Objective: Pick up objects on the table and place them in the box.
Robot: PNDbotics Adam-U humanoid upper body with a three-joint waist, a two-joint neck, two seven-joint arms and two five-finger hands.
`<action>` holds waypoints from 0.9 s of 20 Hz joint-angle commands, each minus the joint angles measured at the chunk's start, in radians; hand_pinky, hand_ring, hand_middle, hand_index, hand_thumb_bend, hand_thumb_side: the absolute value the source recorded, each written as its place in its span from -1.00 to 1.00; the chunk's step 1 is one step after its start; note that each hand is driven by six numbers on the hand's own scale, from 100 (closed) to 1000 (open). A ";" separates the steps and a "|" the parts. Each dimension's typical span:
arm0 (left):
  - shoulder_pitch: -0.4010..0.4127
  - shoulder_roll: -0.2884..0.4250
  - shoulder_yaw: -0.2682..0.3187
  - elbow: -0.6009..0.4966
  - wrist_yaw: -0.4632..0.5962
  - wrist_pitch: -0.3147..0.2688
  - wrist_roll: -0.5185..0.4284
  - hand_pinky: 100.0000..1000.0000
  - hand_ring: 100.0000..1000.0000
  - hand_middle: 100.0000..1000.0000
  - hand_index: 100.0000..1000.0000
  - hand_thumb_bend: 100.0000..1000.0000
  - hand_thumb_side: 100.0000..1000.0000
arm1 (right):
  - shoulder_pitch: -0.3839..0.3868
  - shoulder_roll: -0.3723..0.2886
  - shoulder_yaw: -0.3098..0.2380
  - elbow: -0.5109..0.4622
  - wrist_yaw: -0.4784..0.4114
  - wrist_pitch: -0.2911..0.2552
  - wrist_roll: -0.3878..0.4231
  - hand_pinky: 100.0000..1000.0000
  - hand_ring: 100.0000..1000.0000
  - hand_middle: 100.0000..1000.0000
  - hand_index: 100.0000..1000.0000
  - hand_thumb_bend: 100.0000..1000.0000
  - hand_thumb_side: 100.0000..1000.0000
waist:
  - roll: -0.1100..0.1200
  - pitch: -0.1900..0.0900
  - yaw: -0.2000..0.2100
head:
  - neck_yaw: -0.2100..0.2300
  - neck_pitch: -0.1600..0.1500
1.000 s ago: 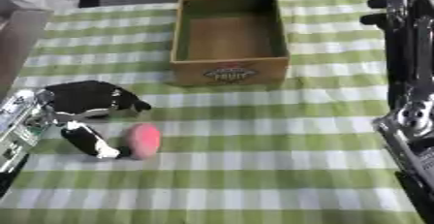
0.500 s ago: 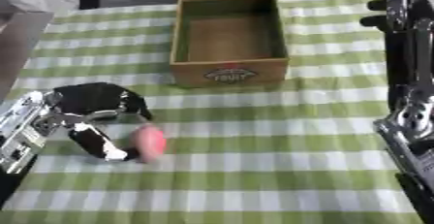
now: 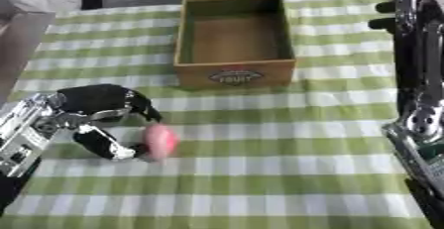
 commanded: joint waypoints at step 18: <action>-0.029 -0.015 -0.018 0.011 0.073 -0.351 -0.355 0.06 0.11 0.09 0.40 -1.00 -0.54 | -0.011 -0.013 -0.003 -0.020 -0.005 0.064 -0.074 0.67 0.24 0.24 0.75 -1.00 0.98 | -0.002 -0.018 -0.005 | 0.009 -0.014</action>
